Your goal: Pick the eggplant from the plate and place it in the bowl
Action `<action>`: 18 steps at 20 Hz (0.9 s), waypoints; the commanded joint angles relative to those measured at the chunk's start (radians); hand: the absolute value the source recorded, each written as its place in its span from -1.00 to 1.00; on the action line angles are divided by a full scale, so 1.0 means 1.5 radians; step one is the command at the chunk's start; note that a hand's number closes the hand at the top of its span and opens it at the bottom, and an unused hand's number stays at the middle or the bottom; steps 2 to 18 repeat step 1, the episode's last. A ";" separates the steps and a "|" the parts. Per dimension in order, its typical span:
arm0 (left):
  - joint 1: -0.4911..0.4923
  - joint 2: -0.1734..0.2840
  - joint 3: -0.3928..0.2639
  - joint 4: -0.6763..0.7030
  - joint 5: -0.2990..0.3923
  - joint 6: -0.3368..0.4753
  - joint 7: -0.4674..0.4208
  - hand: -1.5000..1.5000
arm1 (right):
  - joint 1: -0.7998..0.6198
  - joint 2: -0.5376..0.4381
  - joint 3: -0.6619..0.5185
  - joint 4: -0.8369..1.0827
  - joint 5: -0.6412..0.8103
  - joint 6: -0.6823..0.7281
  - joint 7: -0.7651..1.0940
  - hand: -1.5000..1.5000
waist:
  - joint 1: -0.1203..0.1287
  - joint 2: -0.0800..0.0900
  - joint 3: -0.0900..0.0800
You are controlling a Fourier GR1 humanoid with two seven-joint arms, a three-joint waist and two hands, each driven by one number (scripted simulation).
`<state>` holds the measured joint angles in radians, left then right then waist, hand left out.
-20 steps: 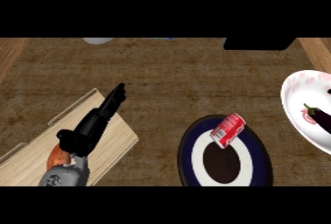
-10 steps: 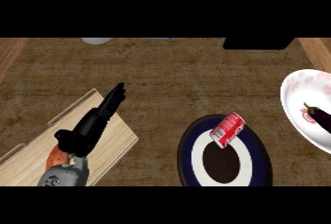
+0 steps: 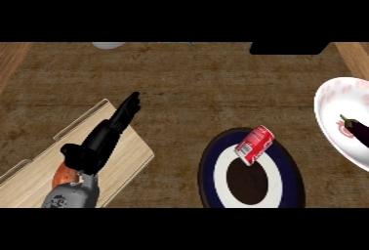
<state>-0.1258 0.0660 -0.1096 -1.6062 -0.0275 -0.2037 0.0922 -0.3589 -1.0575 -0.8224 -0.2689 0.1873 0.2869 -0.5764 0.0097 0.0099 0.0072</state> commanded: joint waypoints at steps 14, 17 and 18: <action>-0.024 0.006 0.017 0.005 0.014 -0.005 0.017 0.00 | 0.039 -0.038 -0.020 0.042 -0.015 0.067 -0.042 -1.00 | -0.001 0.001 0.002; -0.024 0.006 0.017 0.005 0.014 -0.005 0.017 0.00 | 0.039 -0.038 -0.020 0.042 -0.015 0.067 -0.042 -1.00 | -0.001 0.001 0.002; -0.024 0.006 0.017 0.005 0.014 -0.005 0.017 0.00 | 0.039 -0.038 -0.020 0.042 -0.015 0.067 -0.042 -1.00 | -0.001 0.001 0.002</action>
